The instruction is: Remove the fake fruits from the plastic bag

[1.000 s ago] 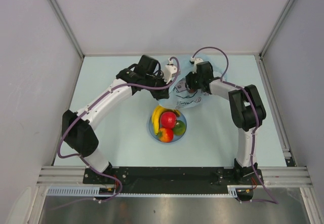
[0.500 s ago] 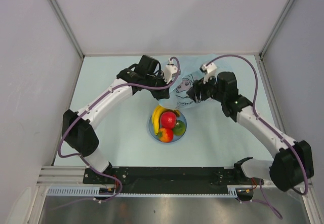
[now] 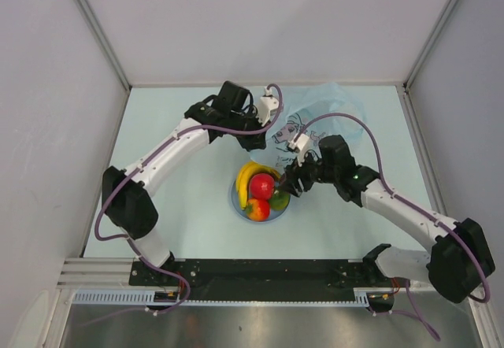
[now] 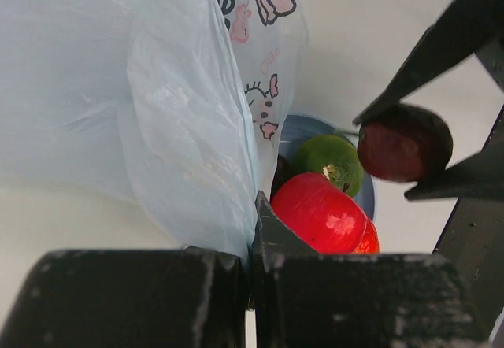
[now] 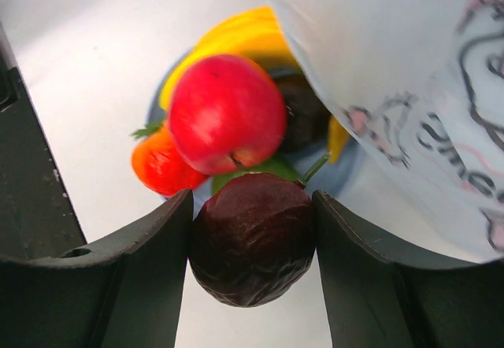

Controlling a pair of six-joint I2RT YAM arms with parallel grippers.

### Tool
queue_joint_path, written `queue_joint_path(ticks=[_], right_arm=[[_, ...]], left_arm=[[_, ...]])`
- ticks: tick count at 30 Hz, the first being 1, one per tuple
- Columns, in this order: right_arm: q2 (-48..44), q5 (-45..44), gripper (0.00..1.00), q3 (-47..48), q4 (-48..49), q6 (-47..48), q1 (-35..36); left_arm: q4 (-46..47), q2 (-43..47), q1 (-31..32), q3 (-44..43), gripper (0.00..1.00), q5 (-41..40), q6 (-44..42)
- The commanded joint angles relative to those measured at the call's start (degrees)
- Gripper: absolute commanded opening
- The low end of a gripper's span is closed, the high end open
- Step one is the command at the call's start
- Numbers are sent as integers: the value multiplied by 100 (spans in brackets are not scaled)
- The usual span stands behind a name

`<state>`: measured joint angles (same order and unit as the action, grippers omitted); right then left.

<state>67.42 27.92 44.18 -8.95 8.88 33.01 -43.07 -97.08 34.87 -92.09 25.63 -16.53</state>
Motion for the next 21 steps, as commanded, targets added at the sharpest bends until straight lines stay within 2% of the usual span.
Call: queue_joint_path(ticks=[1, 5, 10, 21], right_arm=[[438, -58, 48, 433, 350, 237, 302], [983, -112, 47, 582, 596, -175, 153], [1563, -76, 48, 828, 763, -203, 117], [1872, -94, 50, 864, 781, -115, 117]], left_arm=[[9, 242, 20, -221, 0, -102, -60], [0, 356, 20, -151, 0, -163, -113], [0, 549, 20, 59, 0, -225, -175], [27, 717, 11, 306, 0, -295, -254]])
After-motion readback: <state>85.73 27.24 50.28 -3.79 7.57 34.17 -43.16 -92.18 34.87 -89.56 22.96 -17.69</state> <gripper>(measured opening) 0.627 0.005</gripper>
